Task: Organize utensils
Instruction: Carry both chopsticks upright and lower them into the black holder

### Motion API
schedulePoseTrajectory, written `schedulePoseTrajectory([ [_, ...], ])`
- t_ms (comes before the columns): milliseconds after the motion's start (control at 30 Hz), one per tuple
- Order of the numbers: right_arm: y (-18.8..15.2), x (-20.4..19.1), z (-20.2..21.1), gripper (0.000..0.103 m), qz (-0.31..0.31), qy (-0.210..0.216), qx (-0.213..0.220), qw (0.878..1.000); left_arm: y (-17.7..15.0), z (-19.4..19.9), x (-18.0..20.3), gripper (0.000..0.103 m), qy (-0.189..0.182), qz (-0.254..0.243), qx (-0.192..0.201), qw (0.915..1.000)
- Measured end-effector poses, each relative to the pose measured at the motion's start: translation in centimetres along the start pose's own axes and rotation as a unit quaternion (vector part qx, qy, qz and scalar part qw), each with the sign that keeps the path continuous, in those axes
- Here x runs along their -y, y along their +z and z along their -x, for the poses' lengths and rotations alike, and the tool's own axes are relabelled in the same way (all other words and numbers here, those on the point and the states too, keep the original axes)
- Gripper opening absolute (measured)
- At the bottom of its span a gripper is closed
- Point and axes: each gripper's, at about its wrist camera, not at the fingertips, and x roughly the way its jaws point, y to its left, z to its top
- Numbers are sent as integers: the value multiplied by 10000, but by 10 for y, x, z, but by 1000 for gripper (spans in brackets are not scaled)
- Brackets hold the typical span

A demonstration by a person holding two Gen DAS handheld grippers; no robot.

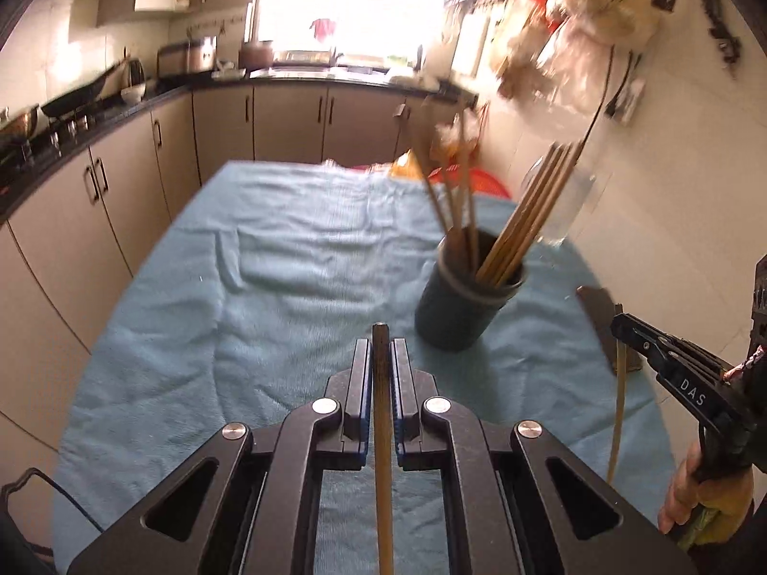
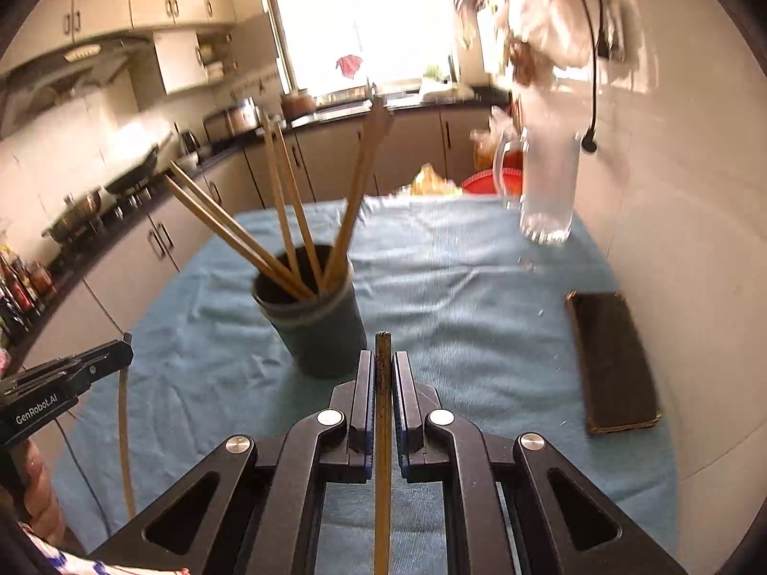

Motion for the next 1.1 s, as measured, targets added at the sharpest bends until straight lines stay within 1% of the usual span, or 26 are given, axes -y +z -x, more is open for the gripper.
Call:
schedulePoseTrajectory([
  [67, 2, -2, 15, 7, 0, 34, 151, 9999, 0, 18, 5, 7, -26, -50, 196, 9998],
  [200, 2, -8, 39, 7, 98, 39, 420, 9991, 1, 39, 13, 7, -34, -131, 402, 9991],
  [433, -1, -18, 78, 7, 250, 45, 811, 9964, -3, 66, 21, 7, -108, -150, 590, 9981],
  [600, -3, -23, 101, 7, 342, -42, 1053, 9938, -3, 82, 24, 7, -268, -79, 670, 9974],
  [833, -1, -28, 119, 7, 414, -77, 1293, 9907, -4, 95, 32, 6, -248, -167, 855, 9959],
  [1100, 6, -29, 125, 7, 438, -40, 1400, 9892, 3, 96, 37, 6, -177, -230, 896, 9956],
])
